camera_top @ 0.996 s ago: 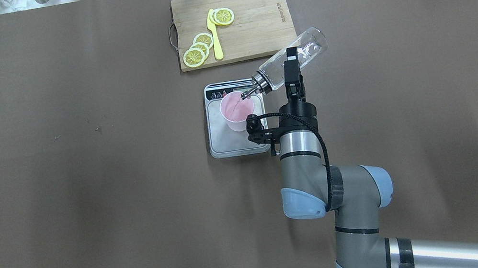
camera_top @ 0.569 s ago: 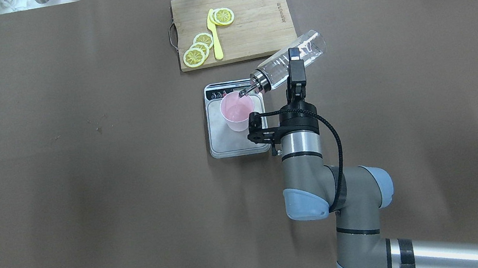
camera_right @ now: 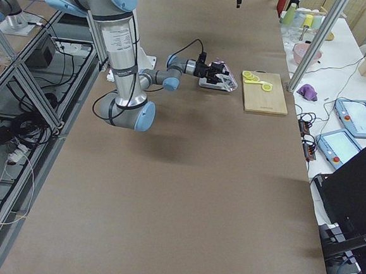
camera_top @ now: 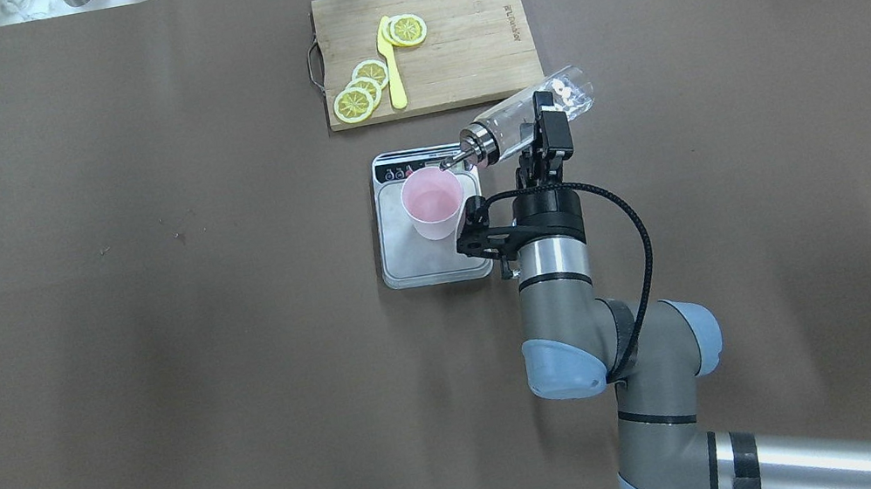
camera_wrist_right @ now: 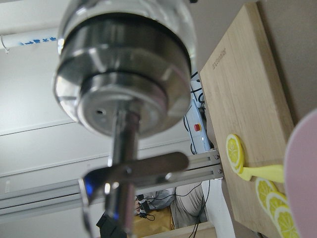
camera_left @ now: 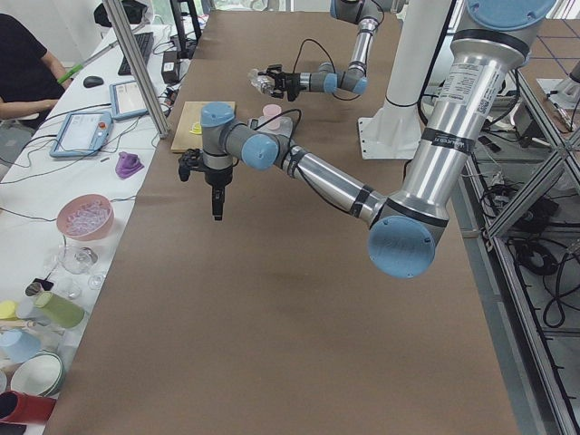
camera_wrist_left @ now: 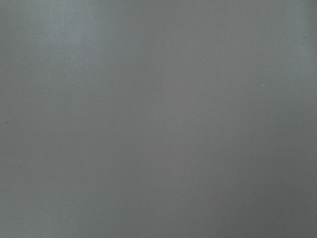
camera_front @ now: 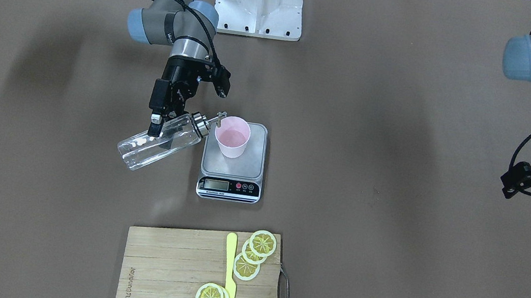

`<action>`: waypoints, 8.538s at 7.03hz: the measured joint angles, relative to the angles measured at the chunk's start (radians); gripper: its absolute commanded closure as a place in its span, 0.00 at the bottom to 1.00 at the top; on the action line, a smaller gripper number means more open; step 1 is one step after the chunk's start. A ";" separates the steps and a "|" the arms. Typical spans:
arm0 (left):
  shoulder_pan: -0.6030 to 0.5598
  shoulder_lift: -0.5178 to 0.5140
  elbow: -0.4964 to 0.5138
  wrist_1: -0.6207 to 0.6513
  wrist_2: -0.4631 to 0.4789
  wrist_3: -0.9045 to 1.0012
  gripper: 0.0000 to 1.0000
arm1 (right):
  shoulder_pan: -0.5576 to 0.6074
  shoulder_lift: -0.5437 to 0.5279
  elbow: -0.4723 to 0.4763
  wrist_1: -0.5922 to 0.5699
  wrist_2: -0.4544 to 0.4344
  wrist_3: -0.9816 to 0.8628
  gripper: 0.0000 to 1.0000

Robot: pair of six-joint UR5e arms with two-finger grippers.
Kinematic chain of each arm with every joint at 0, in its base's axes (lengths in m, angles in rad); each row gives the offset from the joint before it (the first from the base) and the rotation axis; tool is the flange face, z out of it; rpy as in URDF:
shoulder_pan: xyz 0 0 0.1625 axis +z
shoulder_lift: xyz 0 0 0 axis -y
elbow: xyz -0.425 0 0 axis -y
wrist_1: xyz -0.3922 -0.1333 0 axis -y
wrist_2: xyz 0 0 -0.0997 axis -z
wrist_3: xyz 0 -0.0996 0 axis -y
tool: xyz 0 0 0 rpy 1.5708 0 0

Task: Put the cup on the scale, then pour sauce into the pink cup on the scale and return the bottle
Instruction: 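Tilt the bottle upright and carry it back with the right gripper, then lower the sauce bottle onto the table with the right gripper, then open the right gripper and withdraw it from the bottle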

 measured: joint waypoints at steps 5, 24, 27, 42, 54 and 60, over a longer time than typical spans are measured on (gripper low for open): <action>0.000 -0.014 -0.007 -0.021 0.003 -0.003 0.01 | 0.091 -0.060 0.036 0.119 0.159 0.148 0.95; 0.005 -0.020 -0.061 -0.024 0.004 -0.016 0.01 | 0.420 -0.452 0.161 0.387 0.983 1.023 0.89; 0.005 -0.020 -0.061 -0.024 0.004 -0.015 0.01 | 0.430 -0.446 0.151 0.351 1.021 1.028 0.89; 0.005 -0.015 -0.061 -0.024 0.005 -0.015 0.01 | 0.419 -0.403 0.069 0.358 1.010 1.018 0.00; 0.005 -0.007 -0.063 -0.024 0.006 -0.016 0.01 | 0.412 -0.705 0.428 0.350 1.137 1.022 0.00; -0.127 0.044 0.017 -0.014 -0.047 0.219 0.01 | 1.074 -0.682 0.469 -0.002 1.982 0.549 0.00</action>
